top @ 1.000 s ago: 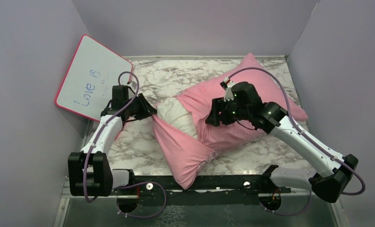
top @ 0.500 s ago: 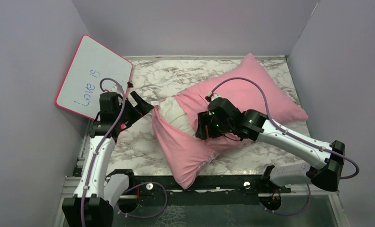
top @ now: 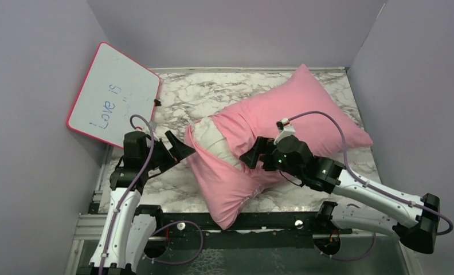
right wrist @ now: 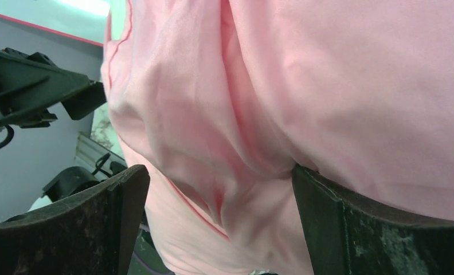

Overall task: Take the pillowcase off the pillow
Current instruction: Remove the pillow from the pillowcase.

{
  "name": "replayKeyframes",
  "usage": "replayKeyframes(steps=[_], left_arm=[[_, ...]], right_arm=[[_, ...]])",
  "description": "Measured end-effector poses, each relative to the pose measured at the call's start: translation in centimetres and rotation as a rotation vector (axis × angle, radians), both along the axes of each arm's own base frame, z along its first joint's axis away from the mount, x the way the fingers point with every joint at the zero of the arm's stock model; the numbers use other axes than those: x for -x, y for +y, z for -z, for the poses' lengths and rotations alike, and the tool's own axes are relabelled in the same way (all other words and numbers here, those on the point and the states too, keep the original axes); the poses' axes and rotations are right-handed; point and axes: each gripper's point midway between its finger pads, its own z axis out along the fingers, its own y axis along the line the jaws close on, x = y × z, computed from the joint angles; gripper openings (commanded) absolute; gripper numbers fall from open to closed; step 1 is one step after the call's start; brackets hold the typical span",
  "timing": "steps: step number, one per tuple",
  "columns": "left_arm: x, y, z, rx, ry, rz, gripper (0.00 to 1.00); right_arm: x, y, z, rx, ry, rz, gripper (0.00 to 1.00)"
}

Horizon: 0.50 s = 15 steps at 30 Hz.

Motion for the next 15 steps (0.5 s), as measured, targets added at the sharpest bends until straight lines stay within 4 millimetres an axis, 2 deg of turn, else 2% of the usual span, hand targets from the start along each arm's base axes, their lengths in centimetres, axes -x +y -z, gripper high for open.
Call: replayKeyframes(steps=[4,6,11,15], left_arm=[[1.5,-2.2,-1.4,0.022,-0.045,0.091,0.98],[2.3,-3.8,-1.6,0.015,-0.041,0.157,0.98],[4.3,-7.8,-1.0,-0.045,0.012,0.294,0.94],[5.3,-10.2,-0.1,-0.126,0.041,0.322,0.93]], right_arm=[[0.0,0.9,0.0,-0.028,-0.01,-0.028,0.79],[-0.4,1.6,0.5,0.007,0.017,-0.03,0.75],[-1.3,2.8,1.5,0.087,0.072,-0.028,0.66],[-1.0,2.4,1.7,0.105,0.08,-0.03,0.52]])
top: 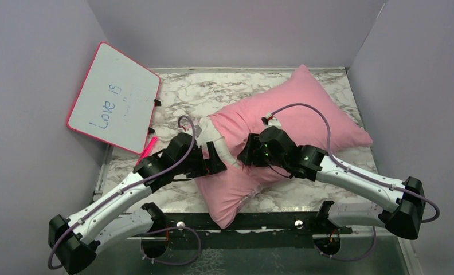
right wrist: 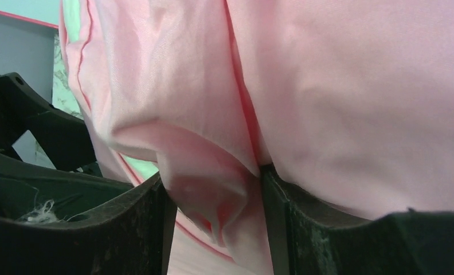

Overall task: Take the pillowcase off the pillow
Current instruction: Remove the pillow from the pillowcase.

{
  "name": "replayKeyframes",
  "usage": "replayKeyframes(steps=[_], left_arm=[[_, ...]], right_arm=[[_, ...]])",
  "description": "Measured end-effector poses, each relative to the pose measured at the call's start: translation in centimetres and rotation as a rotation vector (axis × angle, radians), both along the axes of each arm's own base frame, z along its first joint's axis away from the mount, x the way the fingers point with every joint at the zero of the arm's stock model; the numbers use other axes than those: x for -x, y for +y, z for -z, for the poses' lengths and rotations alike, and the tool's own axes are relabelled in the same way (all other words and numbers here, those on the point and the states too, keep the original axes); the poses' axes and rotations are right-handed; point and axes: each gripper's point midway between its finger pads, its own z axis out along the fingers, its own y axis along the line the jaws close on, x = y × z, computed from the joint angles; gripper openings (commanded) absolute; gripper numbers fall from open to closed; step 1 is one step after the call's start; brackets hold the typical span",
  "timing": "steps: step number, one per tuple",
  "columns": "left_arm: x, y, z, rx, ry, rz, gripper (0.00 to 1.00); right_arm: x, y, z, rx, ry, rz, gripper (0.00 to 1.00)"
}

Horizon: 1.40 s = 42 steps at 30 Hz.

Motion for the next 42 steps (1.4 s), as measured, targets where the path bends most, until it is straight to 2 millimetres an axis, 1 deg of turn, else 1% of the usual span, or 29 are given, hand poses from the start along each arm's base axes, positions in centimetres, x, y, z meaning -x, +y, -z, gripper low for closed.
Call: replayKeyframes(steps=[2,3,5,8,10,11,13,14,15,18,20,22,25,27,28,30,34,38,41,42], left_arm=[[0.2,-0.9,0.5,-0.039,-0.002,-0.001,0.91],[0.1,-1.1,0.7,-0.056,-0.004,-0.012,0.86],[-0.1,-1.6,1.5,-0.088,-0.004,-0.028,0.72],[-0.7,-1.7,2.1,-0.112,-0.004,-0.061,0.51],[-1.0,-1.7,2.0,-0.114,-0.011,-0.075,0.33],[-1.1,-1.7,1.9,-0.111,-0.016,-0.082,0.27],[-1.2,-1.7,1.5,-0.097,-0.026,-0.093,0.23],[-1.2,-1.6,1.1,-0.079,-0.033,-0.103,0.14],[-1.0,-1.4,0.9,-0.067,-0.04,-0.108,0.09],[-0.7,-0.8,0.1,-0.027,-0.057,-0.13,0.06],[-0.4,-0.3,-0.6,0.007,-0.07,-0.155,0.0],[-0.1,0.6,-1.6,0.038,-0.09,-0.181,0.0],[0.8,1.9,-2.7,0.074,-0.101,-0.21,0.0],[1.2,2.4,-3.4,0.105,-0.105,-0.221,0.0],[1.4,2.5,-3.4,0.108,-0.102,-0.222,0.0],[1.6,2.7,-2.8,0.1,-0.087,-0.222,0.0],[2.1,2.6,-0.9,0.057,-0.037,-0.207,0.0],[2.3,1.9,0.5,0.01,0.007,-0.17,0.0],[2.5,1.0,2.1,-0.022,0.053,-0.128,0.0],[2.6,0.7,3.0,-0.034,0.071,-0.113,0.0]], right_arm=[[0.1,-0.3,0.0,0.01,-0.001,-0.004,0.45],[0.2,-0.4,0.0,0.011,0.0,-0.004,0.41],[0.4,-0.6,0.0,0.014,-0.001,-0.007,0.32],[0.4,-0.7,0.0,0.021,-0.006,-0.014,0.2],[0.4,-0.7,0.0,0.028,-0.008,-0.019,0.14],[0.4,-0.8,0.1,0.032,-0.011,-0.019,0.1],[0.2,-1.2,0.2,0.054,-0.019,-0.011,0.03],[0.0,-1.5,0.2,0.073,-0.025,0.0,0.01],[-0.3,-1.7,0.1,0.094,-0.032,0.016,0.01],[-1.5,-2.6,-0.9,0.149,-0.064,0.072,0.01],[-2.8,-3.5,-1.7,0.174,-0.08,0.122,0.01],[-4.3,-4.8,-2.2,0.183,-0.091,0.168,0.01],[-6.5,-7.1,-2.5,0.195,-0.096,0.243,0.01],[-7.2,-7.9,-2.4,0.197,-0.091,0.264,0.01],[-7.4,-8.0,-2.4,0.196,-0.087,0.268,0.01],[-7.3,-7.8,-2.1,0.195,-0.072,0.258,0.01],[-6.8,-7.3,-1.4,0.178,-0.041,0.225,0.01],[-5.7,-7.2,0.0,0.128,-0.017,0.182,0.01],[-5.1,-7.2,0.7,0.11,0.003,0.159,0.01],[-5.0,-7.1,0.7,0.106,0.007,0.155,0.01]])
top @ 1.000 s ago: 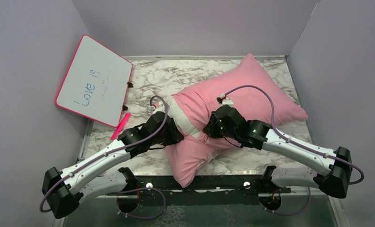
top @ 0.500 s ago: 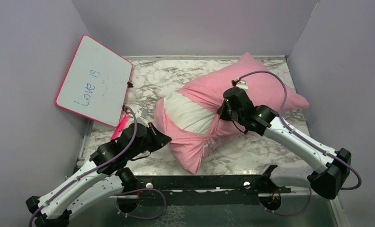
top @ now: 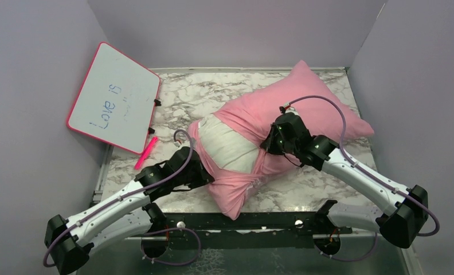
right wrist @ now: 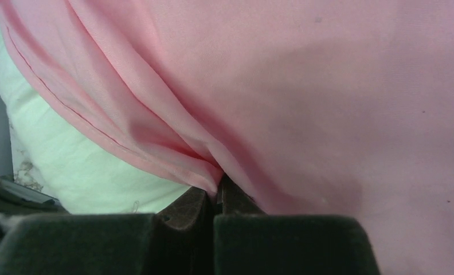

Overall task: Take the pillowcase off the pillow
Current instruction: Remove the pillow from the pillowcase.

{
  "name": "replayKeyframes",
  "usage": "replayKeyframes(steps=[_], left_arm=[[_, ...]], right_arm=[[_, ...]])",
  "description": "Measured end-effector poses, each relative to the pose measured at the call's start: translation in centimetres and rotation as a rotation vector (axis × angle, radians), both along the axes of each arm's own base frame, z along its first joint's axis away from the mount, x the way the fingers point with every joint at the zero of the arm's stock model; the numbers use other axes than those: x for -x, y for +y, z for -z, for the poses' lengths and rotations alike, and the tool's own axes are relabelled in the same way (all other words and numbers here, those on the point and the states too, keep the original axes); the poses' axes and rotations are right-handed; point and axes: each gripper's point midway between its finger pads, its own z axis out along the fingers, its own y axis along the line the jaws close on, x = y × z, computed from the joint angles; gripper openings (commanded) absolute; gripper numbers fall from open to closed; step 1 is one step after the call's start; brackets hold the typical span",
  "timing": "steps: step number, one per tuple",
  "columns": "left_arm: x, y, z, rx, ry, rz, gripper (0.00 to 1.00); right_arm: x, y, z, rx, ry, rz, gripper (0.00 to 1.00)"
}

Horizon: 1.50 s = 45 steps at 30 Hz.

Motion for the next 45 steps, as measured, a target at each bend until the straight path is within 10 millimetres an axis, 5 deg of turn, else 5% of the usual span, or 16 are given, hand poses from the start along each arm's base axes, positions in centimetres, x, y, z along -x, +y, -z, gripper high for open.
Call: replayKeyframes(steps=[5,13,16,20,25,30,34,38,41,45], left_arm=[[-0.1,-0.7,2.9,-0.042,0.049,0.022,0.0],[-0.5,-0.9,2.7,-0.045,0.02,0.028,0.0],[-0.6,-0.9,2.7,-0.045,0.018,0.027,0.02],[-0.6,-0.9,2.2,-0.032,0.006,0.027,0.4],[-0.8,-1.0,-0.2,0.023,-0.035,0.015,0.76],[-1.3,-1.6,-4.4,0.123,-0.099,-0.006,0.88],[-1.6,-1.8,-5.7,0.155,-0.118,-0.021,0.86],[-1.9,-2.1,-4.4,0.115,-0.087,-0.025,0.76],[-2.2,-2.4,-2.4,0.055,-0.042,-0.021,0.53],[-2.4,-2.7,-0.7,0.012,-0.015,-0.009,0.05]], right_arm=[[0.7,0.7,-0.1,-0.015,0.017,-0.063,0.32],[2.6,3.3,-1.9,-0.079,0.014,-0.29,0.56],[2.9,3.7,-1.5,-0.058,0.022,-0.319,0.42],[3.6,4.1,-0.1,-0.014,0.055,-0.354,0.12],[3.9,4.2,0.8,-0.001,0.088,-0.35,0.06],[3.8,4.4,1.1,-0.013,0.097,-0.337,0.05],[3.8,4.5,1.1,-0.019,0.1,-0.331,0.04],[3.8,4.5,1.1,-0.023,0.104,-0.325,0.03],[3.8,4.5,1.0,-0.027,0.104,-0.318,0.01],[3.8,4.4,0.5,-0.038,0.092,-0.305,0.01]])
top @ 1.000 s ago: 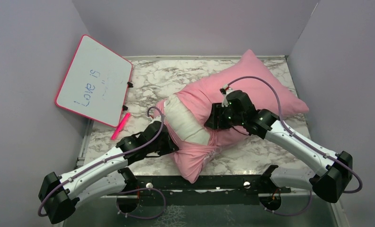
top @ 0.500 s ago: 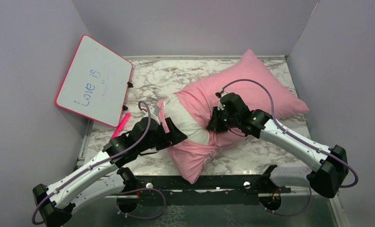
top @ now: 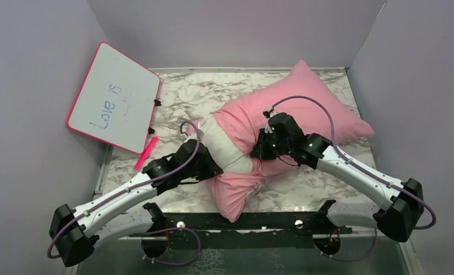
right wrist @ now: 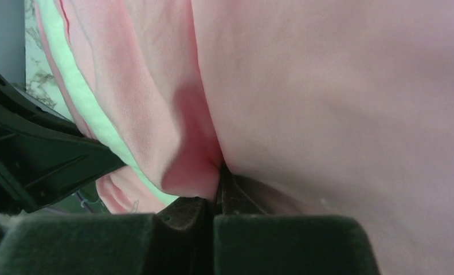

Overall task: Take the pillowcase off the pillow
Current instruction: Remove the pillow from the pillowcase.

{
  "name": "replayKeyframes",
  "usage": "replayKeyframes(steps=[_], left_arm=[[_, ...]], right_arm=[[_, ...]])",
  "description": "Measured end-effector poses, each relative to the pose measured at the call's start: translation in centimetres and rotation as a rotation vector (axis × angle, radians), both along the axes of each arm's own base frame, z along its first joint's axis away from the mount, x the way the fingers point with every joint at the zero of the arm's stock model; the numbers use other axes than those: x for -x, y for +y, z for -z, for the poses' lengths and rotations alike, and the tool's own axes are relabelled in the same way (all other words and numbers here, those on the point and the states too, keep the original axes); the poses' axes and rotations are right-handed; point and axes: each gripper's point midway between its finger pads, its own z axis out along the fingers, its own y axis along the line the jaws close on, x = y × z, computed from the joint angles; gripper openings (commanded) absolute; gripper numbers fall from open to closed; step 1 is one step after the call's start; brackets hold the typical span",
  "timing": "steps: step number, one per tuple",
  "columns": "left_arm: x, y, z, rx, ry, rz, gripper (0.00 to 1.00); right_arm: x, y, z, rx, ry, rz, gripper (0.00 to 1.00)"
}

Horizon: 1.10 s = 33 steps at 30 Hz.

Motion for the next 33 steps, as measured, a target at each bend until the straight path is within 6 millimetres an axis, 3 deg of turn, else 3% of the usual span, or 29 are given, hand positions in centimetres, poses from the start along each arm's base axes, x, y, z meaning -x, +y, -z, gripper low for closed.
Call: replayKeyframes(steps=[8,12,17,22,28,30,33], left_arm=[[0.6,0.4,-0.7,0.09,-0.045,-0.006,0.0],[1.7,1.5,-2.1,0.161,-0.077,-0.02,0.0],[3.1,2.9,-2.9,0.196,-0.079,-0.021,0.0],[4.1,3.4,-1.5,0.171,-0.039,-0.004,0.0],[4.6,3.0,1.8,0.078,0.061,0.026,0.0],[4.6,2.9,2.5,0.052,0.08,0.029,0.0],[4.2,2.5,2.8,0.045,0.081,0.03,0.0]], right_arm=[[-1.7,-2.1,-0.4,0.072,-0.06,0.169,0.01],[-3.4,-3.8,-2.1,0.127,-0.123,0.294,0.01],[-4.5,-4.0,-3.5,0.13,-0.159,0.335,0.01],[-4.7,-3.6,-1.8,0.16,-0.113,0.342,0.01],[-3.4,-4.1,1.6,0.19,-0.036,0.344,0.01],[-2.9,-3.9,2.1,0.179,-0.015,0.321,0.06],[-2.2,-3.8,1.9,0.125,-0.012,0.267,0.24]])
